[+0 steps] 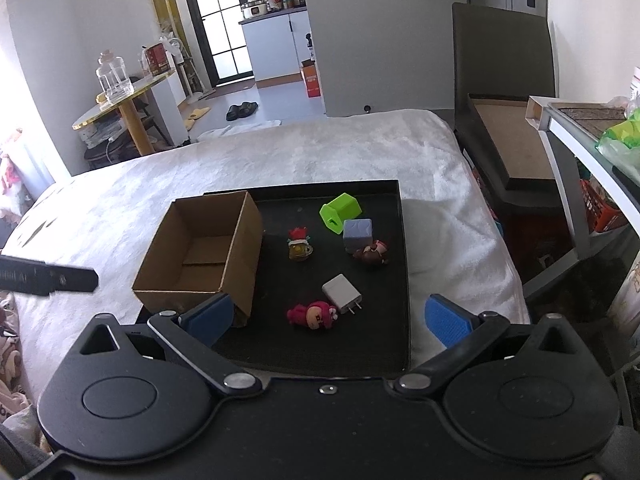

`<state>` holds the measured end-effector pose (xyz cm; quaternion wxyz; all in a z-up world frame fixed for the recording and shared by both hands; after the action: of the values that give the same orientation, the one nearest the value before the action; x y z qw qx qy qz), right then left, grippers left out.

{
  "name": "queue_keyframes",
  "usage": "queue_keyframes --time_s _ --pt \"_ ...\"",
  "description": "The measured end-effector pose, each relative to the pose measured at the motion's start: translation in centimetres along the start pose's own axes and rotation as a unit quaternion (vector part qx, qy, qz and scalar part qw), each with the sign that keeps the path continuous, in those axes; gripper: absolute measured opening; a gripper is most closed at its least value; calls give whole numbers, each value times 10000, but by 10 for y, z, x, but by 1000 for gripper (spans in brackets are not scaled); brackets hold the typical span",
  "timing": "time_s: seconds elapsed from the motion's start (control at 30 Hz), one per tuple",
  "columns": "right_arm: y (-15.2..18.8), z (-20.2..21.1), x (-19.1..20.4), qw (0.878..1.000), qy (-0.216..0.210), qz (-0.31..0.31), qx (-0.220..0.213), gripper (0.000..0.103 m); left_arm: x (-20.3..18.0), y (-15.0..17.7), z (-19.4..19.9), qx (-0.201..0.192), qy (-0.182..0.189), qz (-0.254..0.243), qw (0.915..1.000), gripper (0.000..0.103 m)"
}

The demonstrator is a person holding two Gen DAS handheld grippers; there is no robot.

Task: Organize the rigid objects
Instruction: 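Lower left gripper onto the cardboard box wall while right gripper approaches the pink doll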

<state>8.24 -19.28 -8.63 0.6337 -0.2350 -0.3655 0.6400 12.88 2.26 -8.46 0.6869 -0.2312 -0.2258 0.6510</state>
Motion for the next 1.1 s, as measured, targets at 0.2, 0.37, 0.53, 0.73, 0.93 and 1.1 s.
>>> queue_keyframes --time_s 0.2,0.37,0.53,0.73,0.93,1.1 --pt "1 -13 -4 9999 100 -33 -28 103 18 -19 -20 19 -2 89 10000 99" --pt "2 -26 -10 9997 176 -153 -63 103 32 -29 -38 14 4 239 9997 99" --pt "4 -39 -14 9995 225 -204 -88 99 48 -36 -57 -23 -84 275 9996 99" --pt "6 -56 -14 9991 232 -326 -102 97 62 -40 -75 -115 -138 219 9996 99" --pt "14 -78 -9 9993 220 -309 23 92 79 -39 -99 -133 -56 407 9991 90" --pt "23 -98 -3 9992 149 -325 200 89 94 -44 -119 -122 52 686 9976 79"
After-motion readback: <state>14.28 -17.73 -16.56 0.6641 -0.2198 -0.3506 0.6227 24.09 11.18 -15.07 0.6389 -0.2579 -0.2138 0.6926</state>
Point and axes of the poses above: each gripper's, at about its wrist camera, not at the fingertips, and z roughly against the way its jaws point, x to its left, y to its underside, the point moved 10 cm from there along -z, roughly the way its jaws point, and after that the axes turned 3 degrees about -x, right-handed, at the moved point
